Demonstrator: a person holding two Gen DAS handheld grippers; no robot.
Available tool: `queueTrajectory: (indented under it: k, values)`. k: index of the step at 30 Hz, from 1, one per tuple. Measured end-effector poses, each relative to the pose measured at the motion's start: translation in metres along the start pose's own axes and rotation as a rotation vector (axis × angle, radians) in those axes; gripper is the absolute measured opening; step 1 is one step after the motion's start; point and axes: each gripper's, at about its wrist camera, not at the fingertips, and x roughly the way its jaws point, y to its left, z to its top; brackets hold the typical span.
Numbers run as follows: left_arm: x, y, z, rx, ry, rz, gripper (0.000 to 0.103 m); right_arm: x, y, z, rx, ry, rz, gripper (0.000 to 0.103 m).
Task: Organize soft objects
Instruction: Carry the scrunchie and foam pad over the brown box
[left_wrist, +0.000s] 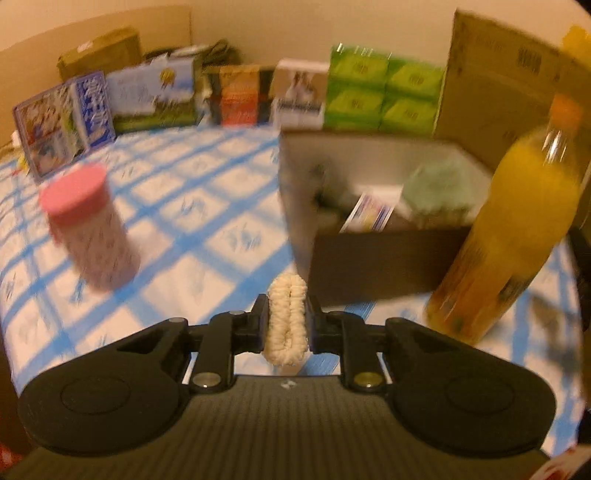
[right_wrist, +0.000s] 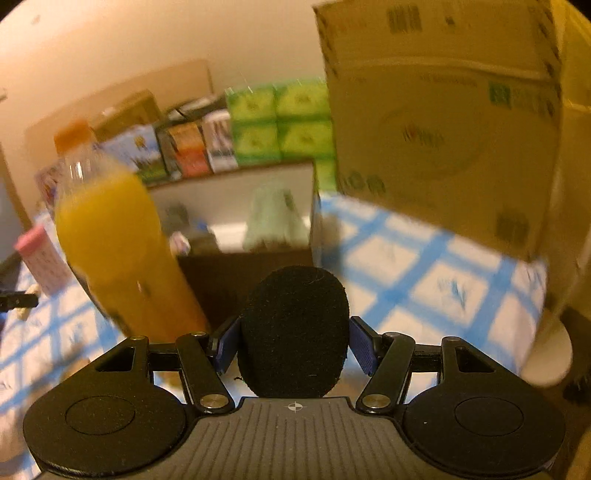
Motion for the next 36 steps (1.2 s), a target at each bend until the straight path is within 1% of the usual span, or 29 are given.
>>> queueTrajectory:
  k: [4, 7, 9, 11, 13, 18, 23, 27, 30, 31, 33, 36]
  values:
    - [-0.006, -0.011, 0.04, 0.006, -0.061, -0.073, 0.018, 0.004, -0.003, 0.038, -0.051, -0.06, 0.069, 0.062]
    - [0.002, -0.024, 0.069, 0.021, -0.081, -0.125, 0.018, 0.018, 0.001, 0.064, -0.104, -0.092, 0.11, 0.062]
    - [0.012, -0.037, 0.086, 0.043, -0.09, -0.144, 0.018, 0.032, 0.005, 0.078, -0.147, -0.1, 0.125, 0.062]
    - [0.027, -0.05, 0.101, 0.059, -0.087, -0.169, 0.018, 0.051, 0.009, 0.09, -0.196, -0.091, 0.154, 0.062]
    - [0.043, -0.061, 0.114, 0.067, -0.067, -0.189, 0.018, 0.072, 0.014, 0.1, -0.248, -0.082, 0.179, 0.062]
    - [0.091, -0.086, 0.144, 0.107, -0.029, -0.239, 0.018, 0.128, 0.018, 0.117, -0.361, -0.037, 0.284, 0.062]
    - [0.139, -0.103, 0.162, 0.141, 0.015, -0.242, 0.019, 0.182, 0.015, 0.134, -0.399, 0.026, 0.341, 0.062]
    - [0.172, -0.114, 0.169, 0.165, 0.047, -0.238, 0.02, 0.212, 0.018, 0.145, -0.413, 0.058, 0.358, 0.062]
    - [0.195, -0.119, 0.174, 0.161, 0.067, -0.232, 0.026, 0.229, 0.021, 0.151, -0.425, 0.072, 0.356, 0.062]
    - [0.2, -0.12, 0.175, 0.156, 0.073, -0.228, 0.034, 0.232, 0.022, 0.153, -0.424, 0.074, 0.353, 0.063]
    - [0.21, -0.119, 0.177, 0.146, 0.089, -0.202, 0.043, 0.238, 0.024, 0.154, -0.419, 0.09, 0.354, 0.063]
    - [0.214, -0.114, 0.177, 0.135, 0.088, -0.188, 0.047, 0.244, 0.028, 0.155, -0.411, 0.101, 0.351, 0.063]
